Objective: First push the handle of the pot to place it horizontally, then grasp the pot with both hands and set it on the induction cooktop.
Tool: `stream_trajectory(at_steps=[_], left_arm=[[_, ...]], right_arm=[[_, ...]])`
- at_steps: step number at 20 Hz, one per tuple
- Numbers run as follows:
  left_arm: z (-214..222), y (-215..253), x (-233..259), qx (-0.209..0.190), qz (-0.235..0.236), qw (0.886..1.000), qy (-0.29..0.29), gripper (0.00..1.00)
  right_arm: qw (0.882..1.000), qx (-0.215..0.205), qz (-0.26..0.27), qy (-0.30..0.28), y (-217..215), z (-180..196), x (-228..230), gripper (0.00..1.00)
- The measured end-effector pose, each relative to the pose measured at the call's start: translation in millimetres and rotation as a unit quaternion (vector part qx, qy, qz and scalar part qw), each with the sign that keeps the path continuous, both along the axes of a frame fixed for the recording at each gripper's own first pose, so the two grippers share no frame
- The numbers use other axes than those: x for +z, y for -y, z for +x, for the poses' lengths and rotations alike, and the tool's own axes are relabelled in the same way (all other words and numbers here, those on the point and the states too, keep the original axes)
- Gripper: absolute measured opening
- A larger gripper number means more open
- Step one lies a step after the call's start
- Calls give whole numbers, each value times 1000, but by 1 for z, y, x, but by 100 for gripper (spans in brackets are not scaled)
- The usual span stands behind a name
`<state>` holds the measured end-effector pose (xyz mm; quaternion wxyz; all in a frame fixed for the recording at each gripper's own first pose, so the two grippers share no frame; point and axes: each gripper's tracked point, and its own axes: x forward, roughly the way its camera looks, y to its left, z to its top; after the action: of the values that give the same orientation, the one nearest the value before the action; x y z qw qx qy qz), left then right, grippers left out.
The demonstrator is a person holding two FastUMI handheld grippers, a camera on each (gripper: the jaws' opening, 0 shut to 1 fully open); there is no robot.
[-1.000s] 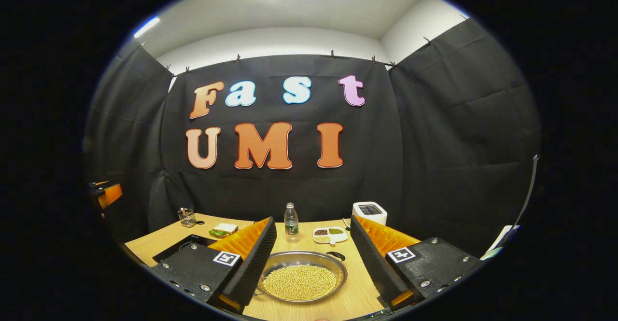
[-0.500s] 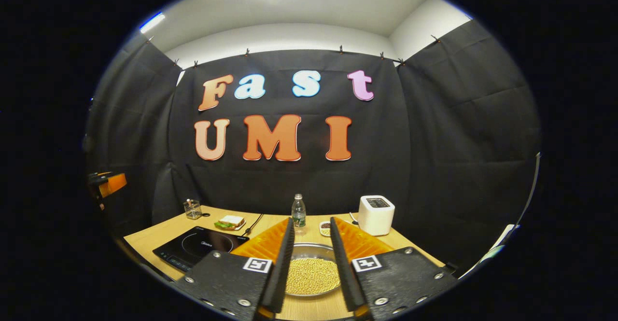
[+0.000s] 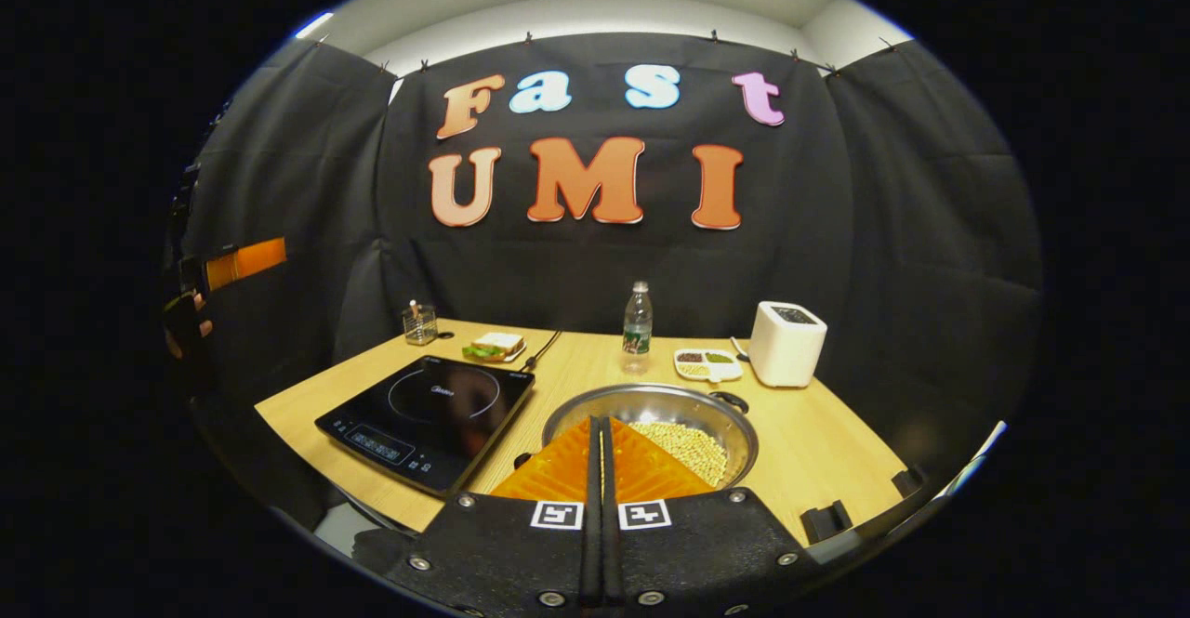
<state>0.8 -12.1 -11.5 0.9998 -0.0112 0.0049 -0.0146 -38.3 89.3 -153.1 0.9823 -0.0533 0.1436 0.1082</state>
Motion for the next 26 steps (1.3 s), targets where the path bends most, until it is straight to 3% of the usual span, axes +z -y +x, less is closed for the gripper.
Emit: stream_trajectory(at_steps=[10,15,20,26], left_arm=[[5,-10,-21,13,10,1000,-18,97],[4,-20,-5,35,36,999,-5,96],[4,-12,20,16,24,999,17,96],[5,-22,29,20,31,999,13,97]], right_arm=[[993,25,-14,-111,-23,-5,-94,0],[987,22,-21,-156,-25,1,-135,0],[984,24,-16,-176,-39,16,-150,0],[984,31,-16,-174,-59,32,-152,0]])
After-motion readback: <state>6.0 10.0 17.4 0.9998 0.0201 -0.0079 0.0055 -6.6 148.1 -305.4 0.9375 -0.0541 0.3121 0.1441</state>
